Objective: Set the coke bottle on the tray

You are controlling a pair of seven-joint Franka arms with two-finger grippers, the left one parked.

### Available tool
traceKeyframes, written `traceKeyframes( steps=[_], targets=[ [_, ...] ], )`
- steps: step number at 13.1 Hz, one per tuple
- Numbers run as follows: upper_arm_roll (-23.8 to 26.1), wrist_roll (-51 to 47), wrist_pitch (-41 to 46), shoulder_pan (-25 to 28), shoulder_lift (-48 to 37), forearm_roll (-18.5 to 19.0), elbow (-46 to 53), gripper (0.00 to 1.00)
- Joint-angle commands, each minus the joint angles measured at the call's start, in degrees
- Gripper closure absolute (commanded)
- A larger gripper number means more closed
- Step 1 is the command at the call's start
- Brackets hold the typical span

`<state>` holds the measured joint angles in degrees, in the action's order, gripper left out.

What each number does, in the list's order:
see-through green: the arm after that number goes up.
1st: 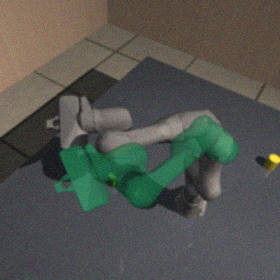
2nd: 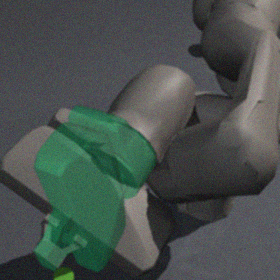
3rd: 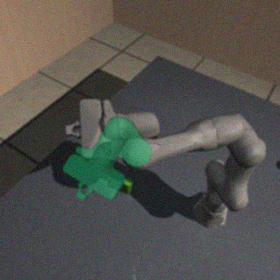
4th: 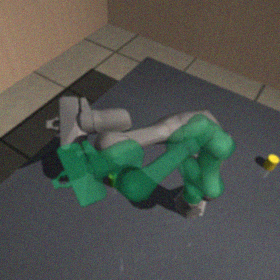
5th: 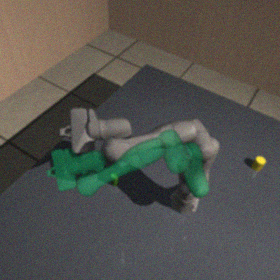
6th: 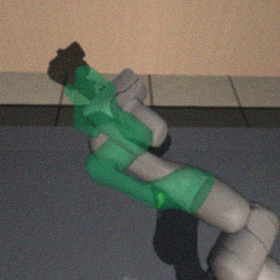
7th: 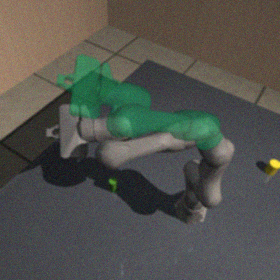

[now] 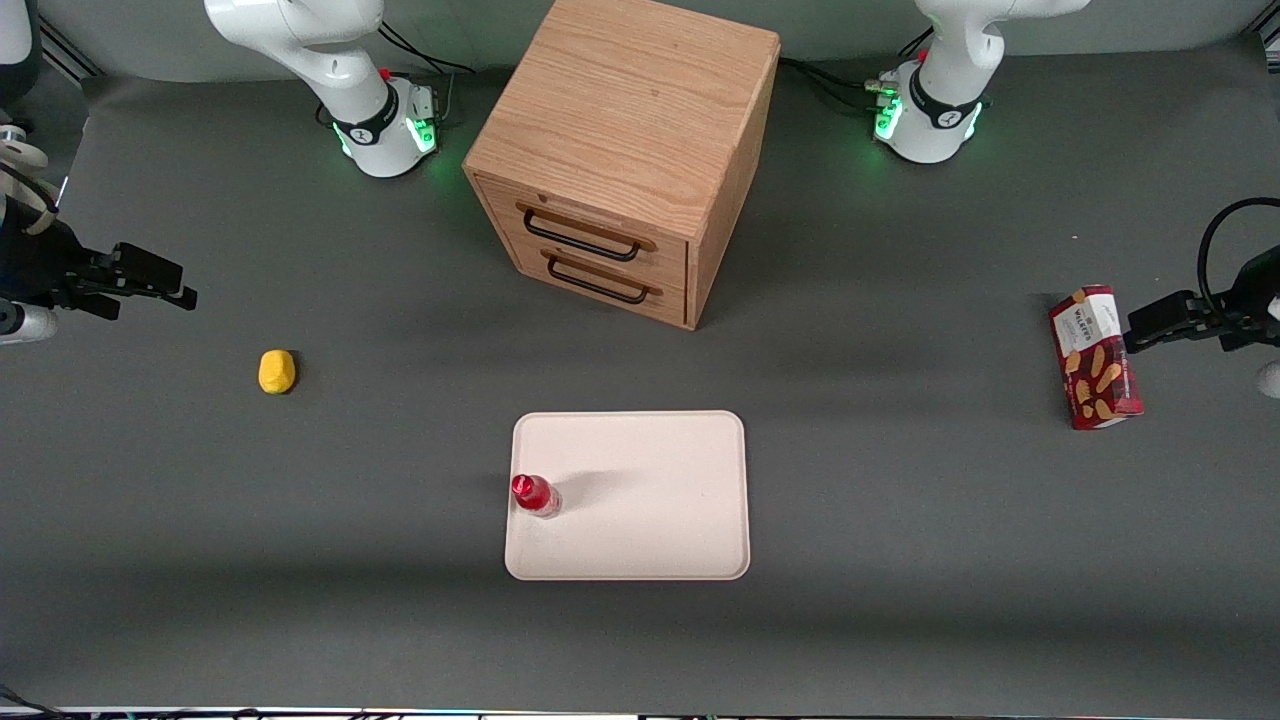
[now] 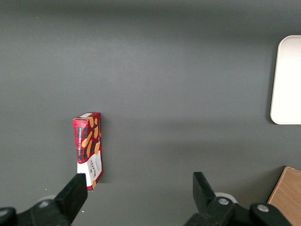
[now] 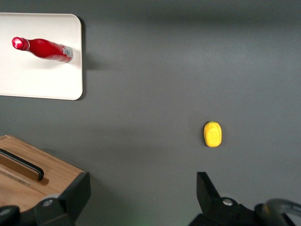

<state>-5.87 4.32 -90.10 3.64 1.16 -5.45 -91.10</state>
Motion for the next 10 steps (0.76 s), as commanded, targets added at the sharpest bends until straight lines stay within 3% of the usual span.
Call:
traceKeyframes(
  steps=[1, 10],
  targets=[
    [-4.4, -0.3, -2.5, 4.5, -2.7, 1.1, -3.2, 0.00],
    [-3.8, -0.6, -1.3, 4.0, -2.0, 4.0, 1.0, 0.00]
  ],
)
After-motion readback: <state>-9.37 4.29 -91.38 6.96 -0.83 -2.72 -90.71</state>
